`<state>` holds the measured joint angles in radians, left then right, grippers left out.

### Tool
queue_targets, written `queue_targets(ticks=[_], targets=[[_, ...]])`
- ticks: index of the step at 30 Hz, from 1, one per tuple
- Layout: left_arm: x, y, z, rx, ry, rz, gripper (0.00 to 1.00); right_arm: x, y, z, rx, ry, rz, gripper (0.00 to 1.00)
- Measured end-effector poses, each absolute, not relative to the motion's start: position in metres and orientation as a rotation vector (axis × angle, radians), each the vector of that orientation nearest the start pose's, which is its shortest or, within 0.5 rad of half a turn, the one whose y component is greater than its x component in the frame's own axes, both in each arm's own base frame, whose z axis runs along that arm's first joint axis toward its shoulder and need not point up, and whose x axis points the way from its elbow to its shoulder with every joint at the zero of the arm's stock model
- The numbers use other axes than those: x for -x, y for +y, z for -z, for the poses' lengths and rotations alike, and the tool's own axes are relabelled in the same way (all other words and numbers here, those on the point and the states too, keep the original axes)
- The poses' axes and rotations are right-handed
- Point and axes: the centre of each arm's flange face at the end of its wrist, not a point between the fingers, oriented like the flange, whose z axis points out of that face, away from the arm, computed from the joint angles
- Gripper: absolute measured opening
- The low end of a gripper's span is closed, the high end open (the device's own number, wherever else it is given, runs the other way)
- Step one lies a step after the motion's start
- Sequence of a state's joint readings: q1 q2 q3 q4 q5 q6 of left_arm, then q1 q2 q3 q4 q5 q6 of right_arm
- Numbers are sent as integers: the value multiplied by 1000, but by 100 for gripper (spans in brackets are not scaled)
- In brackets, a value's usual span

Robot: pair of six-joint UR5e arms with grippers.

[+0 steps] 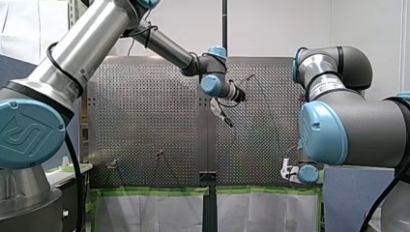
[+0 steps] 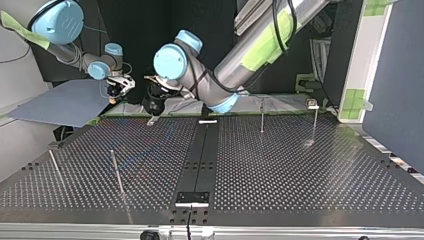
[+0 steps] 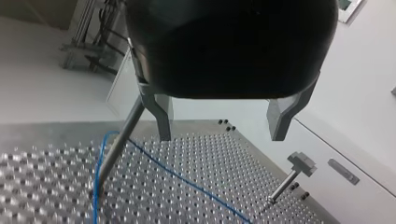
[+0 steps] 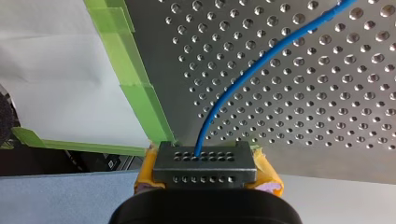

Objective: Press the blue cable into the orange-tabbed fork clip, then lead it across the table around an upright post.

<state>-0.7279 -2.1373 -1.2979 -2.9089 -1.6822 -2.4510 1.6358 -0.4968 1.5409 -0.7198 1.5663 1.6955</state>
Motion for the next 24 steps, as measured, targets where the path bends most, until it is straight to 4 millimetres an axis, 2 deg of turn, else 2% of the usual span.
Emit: queue_targets(ticks=[3, 13, 24], targets=[[-448, -557, -305, 251, 1731, 1140, 100, -174, -623, 100, -1430, -1515, -1157, 0], [-472, -565, -343, 332, 1633, 1191, 100, -174, -623, 101, -1427, -1524, -1166, 0], [-478, -594, -349, 350, 1609, 1203, 100, -177, -622, 101, -1441, -1525, -1176, 0]])
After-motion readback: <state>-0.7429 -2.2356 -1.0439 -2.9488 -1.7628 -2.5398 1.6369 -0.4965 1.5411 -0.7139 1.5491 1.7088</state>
